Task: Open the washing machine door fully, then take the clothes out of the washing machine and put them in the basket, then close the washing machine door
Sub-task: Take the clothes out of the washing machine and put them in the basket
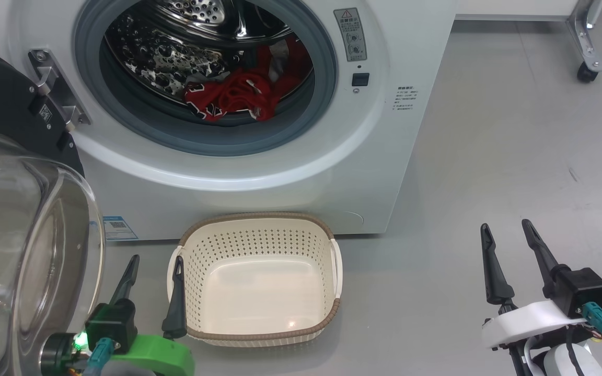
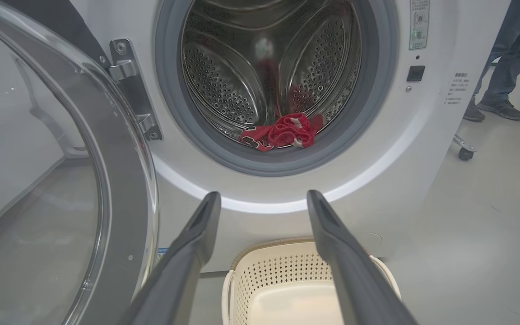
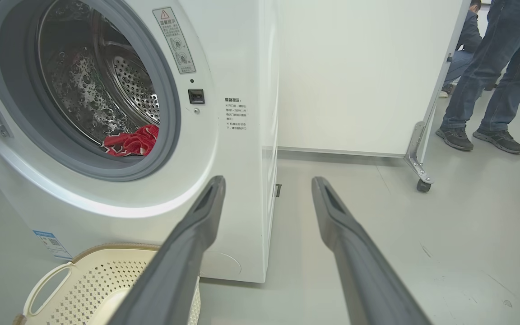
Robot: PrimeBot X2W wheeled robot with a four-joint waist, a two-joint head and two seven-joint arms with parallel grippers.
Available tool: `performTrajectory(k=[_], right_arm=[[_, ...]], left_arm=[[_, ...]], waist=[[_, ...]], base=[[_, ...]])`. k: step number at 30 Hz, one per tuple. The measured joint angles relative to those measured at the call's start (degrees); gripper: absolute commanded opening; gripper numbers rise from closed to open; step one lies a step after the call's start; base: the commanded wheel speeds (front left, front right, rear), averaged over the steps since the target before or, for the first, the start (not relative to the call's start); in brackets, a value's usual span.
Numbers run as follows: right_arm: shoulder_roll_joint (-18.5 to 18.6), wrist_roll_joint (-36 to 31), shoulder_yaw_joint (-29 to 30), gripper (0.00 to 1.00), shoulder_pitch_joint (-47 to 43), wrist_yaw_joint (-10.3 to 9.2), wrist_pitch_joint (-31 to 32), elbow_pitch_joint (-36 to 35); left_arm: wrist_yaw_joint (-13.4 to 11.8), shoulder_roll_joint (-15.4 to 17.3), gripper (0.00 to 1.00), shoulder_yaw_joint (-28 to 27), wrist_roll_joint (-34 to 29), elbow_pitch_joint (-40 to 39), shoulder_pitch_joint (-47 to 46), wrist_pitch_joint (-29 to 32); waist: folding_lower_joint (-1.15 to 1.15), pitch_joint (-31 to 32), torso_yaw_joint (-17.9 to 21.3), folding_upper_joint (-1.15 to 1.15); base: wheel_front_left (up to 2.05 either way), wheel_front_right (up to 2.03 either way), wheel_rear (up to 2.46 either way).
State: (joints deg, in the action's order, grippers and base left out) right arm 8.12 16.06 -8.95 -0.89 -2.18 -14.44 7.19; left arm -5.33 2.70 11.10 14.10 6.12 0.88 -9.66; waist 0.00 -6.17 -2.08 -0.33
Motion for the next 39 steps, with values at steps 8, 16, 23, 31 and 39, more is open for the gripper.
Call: performTrajectory(k=[8, 16, 23, 31, 39], right_arm=[[0.03, 0.00, -0.03, 1.00, 0.12, 0.01, 0.00, 0.01], [0.09, 0.00, -0.54, 1.00, 0.69, 0.09, 0.01, -0.56], [0.09, 0.00, -0.83, 1.00, 1.97, 0.12, 0.09, -2.09], [-0.25, 0.00, -1.07, 1.00, 4.56, 0.37, 0.10, -3.52], [-1.36, 0.04, -1.49, 1.00, 7.77, 0.60, 0.09, -4.25]], left_arm=[[0.01, 0.00, 1.00, 1.15, 0.26, 0.51, -1.20, 0.02], [1.16, -0.01, 1.00, 4.48, 1.20, 1.27, -4.85, 1.89], [2.20, -0.05, 1.00, 7.98, 2.48, 3.20, -10.65, 4.70], [2.68, -0.21, 1.00, 9.59, 3.99, 6.32, -19.36, 8.05], [3.26, -0.41, 1.00, 8.76, 4.07, 10.47, -29.36, 12.66]], waist=[[0.00, -0.04, 0.02, 0.00], [0.00, -1.56, 0.41, 0.00], [0.00, -4.23, 1.14, 0.00], [0.00, -8.79, 2.55, 0.00], [0.00, -14.09, 4.58, 0.00]], base=[[0.00, 0.00, 0.00], [0.00, 0.00, 0.00], [0.00, 0.00, 0.00], [0.00, 0.00, 0.00], [0.00, 0.00, 0.00]])
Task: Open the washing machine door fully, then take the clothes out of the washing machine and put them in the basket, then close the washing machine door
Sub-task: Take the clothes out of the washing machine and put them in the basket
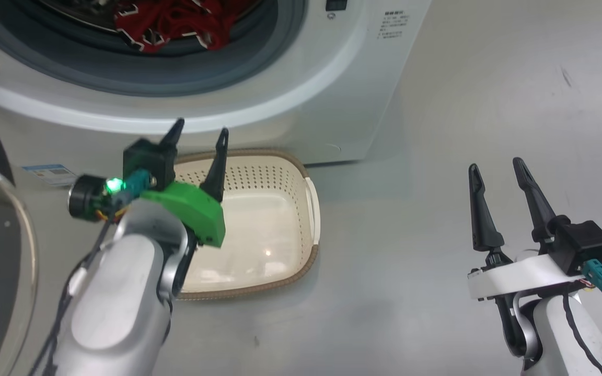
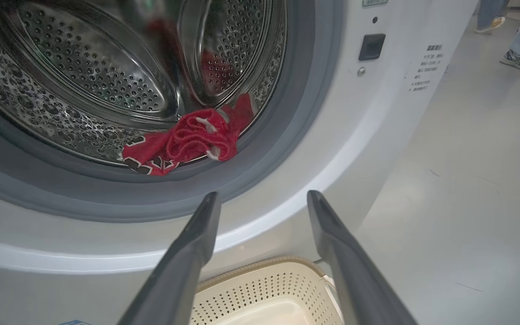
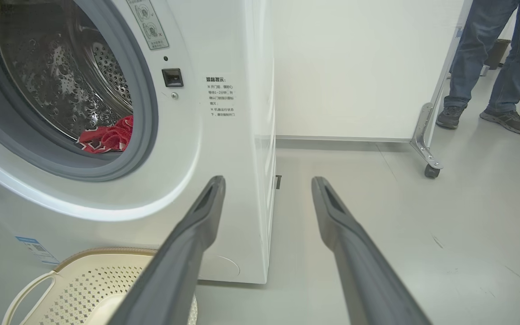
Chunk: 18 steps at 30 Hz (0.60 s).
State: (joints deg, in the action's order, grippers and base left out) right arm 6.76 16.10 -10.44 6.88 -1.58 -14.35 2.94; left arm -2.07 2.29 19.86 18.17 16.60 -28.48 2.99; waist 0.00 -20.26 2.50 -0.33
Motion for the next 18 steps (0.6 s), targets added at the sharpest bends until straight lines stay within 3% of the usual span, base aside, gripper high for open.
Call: performTrajectory(k=[9, 18], right_arm=[[-1.04, 0.18, -0.92, 1.00, 3.61, 0.64, -0.01, -0.26], [-2.31, 0.96, -2.29, 1.00, 7.00, 1.51, -0.08, 0.56]], left_arm=[[1.45, -0.02, 1.00, -1.69, 1.00, 4.64, -11.55, 6.89], [1.86, 3.59, 1.00, -5.98, 2.01, 10.88, -21.95, 14.71]], waist=[[0.00, -5.58, 2.34, 0.00], [0.00, -10.92, 6.12, 0.00]], base=[[0.00, 0.00, 0.00], [0.00, 0.00, 0.00]])
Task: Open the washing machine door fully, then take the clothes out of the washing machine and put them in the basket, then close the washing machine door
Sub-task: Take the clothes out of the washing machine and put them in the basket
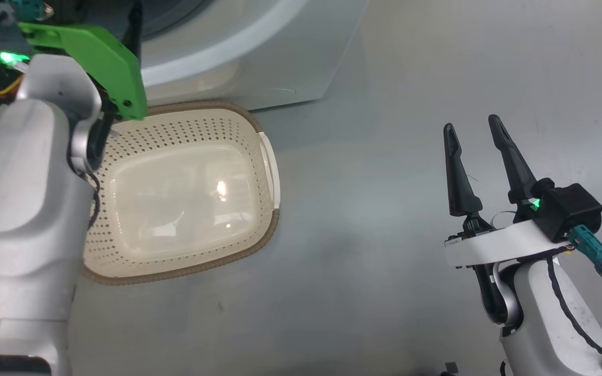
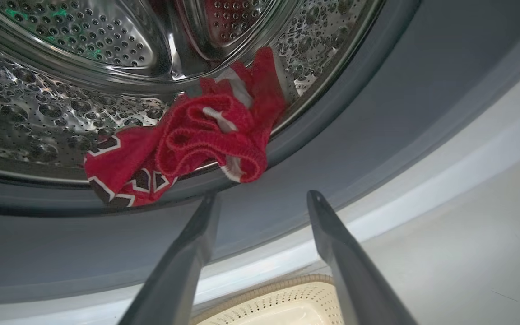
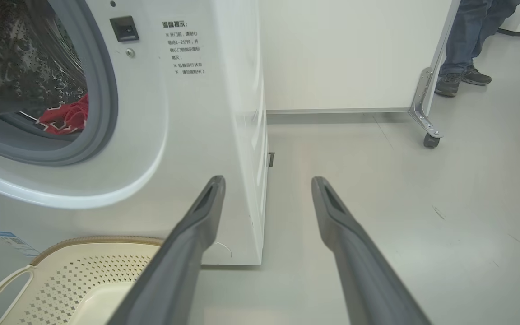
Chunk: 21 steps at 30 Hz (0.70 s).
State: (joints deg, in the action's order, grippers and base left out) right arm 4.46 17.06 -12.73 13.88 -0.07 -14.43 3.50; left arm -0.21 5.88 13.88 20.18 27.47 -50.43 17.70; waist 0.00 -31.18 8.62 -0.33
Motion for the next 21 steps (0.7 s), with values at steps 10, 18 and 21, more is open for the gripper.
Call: performTrajectory(k=[10, 18, 21], right_arm=[[-0.99, 1.09, -0.87, 1.00, 1.71, 0.54, -0.01, 1.60], [-1.36, 1.68, -1.11, 1.00, 3.59, 1.03, -0.01, 1.81], [-1.55, 2.12, -1.08, 1.00, 4.36, 1.16, -0.01, 1.69]], left_arm=[[-0.09, 5.95, 1.00, -3.37, 0.00, 3.91, -10.14, 6.04], [-0.79, 9.60, 1.00, -5.15, -0.20, 6.43, -16.16, 8.96], [-1.51, 10.76, 1.00, -5.31, -0.59, 7.68, -17.96, 10.96]], waist=[[-0.01, -4.48, 5.17, 0.00], [0.00, -7.67, 8.82, 0.00], [0.00, -8.75, 9.91, 0.00]], base=[[0.00, 0.00, 0.00], [0.00, 0.00, 0.00], [0.00, 0.00, 0.00]])
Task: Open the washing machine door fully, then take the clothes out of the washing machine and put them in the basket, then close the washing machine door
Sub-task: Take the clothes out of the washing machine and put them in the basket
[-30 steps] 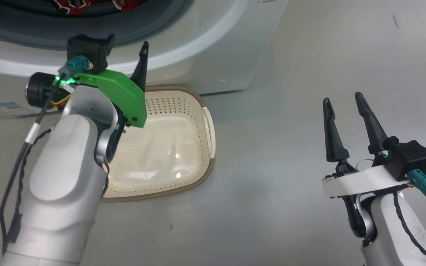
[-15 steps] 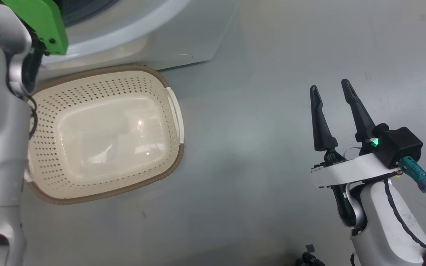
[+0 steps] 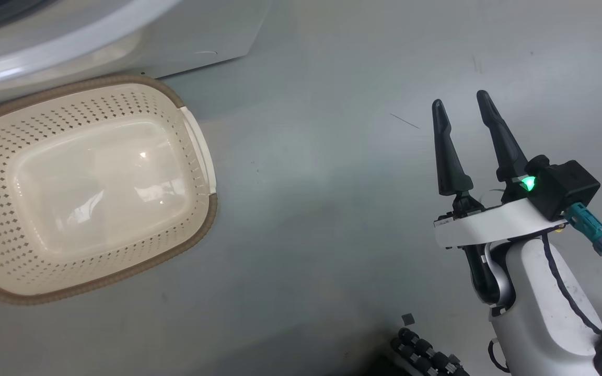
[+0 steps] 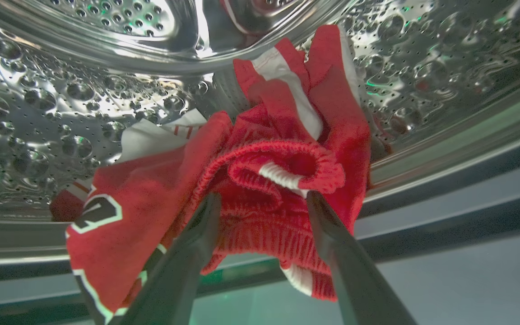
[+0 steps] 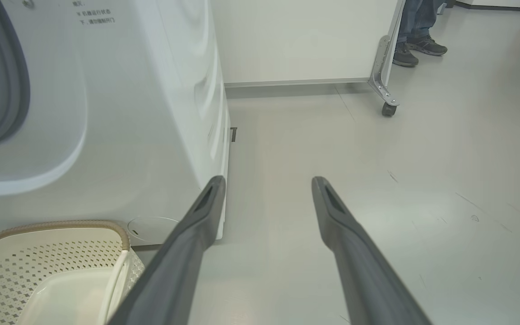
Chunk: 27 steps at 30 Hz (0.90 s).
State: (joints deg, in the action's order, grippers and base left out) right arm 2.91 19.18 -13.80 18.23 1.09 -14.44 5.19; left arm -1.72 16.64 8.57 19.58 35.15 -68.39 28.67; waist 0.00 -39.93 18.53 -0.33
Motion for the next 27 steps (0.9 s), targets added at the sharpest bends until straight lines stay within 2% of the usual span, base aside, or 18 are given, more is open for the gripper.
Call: performTrajectory(k=[5, 6, 7, 9, 18, 23, 27], right_arm=[[-0.11, 0.03, 0.74, 1.00, 0.66, -0.02, -0.01, -0.19], [-0.11, 0.04, 0.77, 1.00, 0.69, -0.02, -0.01, -0.18], [-0.11, 0.04, 0.79, 1.00, 0.70, -0.02, -0.01, -0.15], [-0.12, 0.04, 0.80, 1.00, 0.77, -0.02, -0.01, -0.13], [-0.27, 0.04, 2.25, 1.00, 1.69, -0.09, -0.01, -0.31], [-0.29, -0.03, 3.07, 1.00, 1.85, -0.19, -0.01, -0.32], [-0.29, -0.15, 4.01, 1.00, 1.86, -0.20, -0.01, -0.27]], left_arm=[[-0.59, 0.29, 1.00, -0.15, -0.02, 2.23, -1.38, 2.02], [-0.76, 0.31, 0.91, -0.13, -0.02, 2.76, -1.48, 2.34], [-0.85, 0.31, 0.50, -0.15, -0.02, 3.14, -1.54, 2.56], [-0.85, 0.31, 0.00, -0.16, -0.01, 3.52, -1.71, 2.66], [-0.68, -1.55, 0.00, -0.49, 0.66, 4.27, -2.99, 1.16], [-0.24, -2.16, 0.00, -1.15, 1.08, 3.93, -2.98, -2.93], [0.00, -3.39, 0.00, -1.69, 1.27, 2.71, -2.40, -8.72]], waist=[[0.00, -1.59, 1.22, 0.00], [0.00, -1.78, 1.40, 0.00], [0.00, -1.92, 1.52, 0.00], [0.00, -2.11, 1.62, 0.00], [0.00, -2.25, 0.32, 0.00], [0.00, -1.95, -1.01, 0.00], [0.00, -1.22, -2.48, 0.00]], base=[[0.00, 0.00, 0.00], [0.00, 0.00, 0.00], [0.00, 0.00, 0.00], [0.00, 0.00, 0.00], [0.00, 0.00, 0.00], [0.00, 0.00, 0.00], [0.00, 0.00, 0.00]])
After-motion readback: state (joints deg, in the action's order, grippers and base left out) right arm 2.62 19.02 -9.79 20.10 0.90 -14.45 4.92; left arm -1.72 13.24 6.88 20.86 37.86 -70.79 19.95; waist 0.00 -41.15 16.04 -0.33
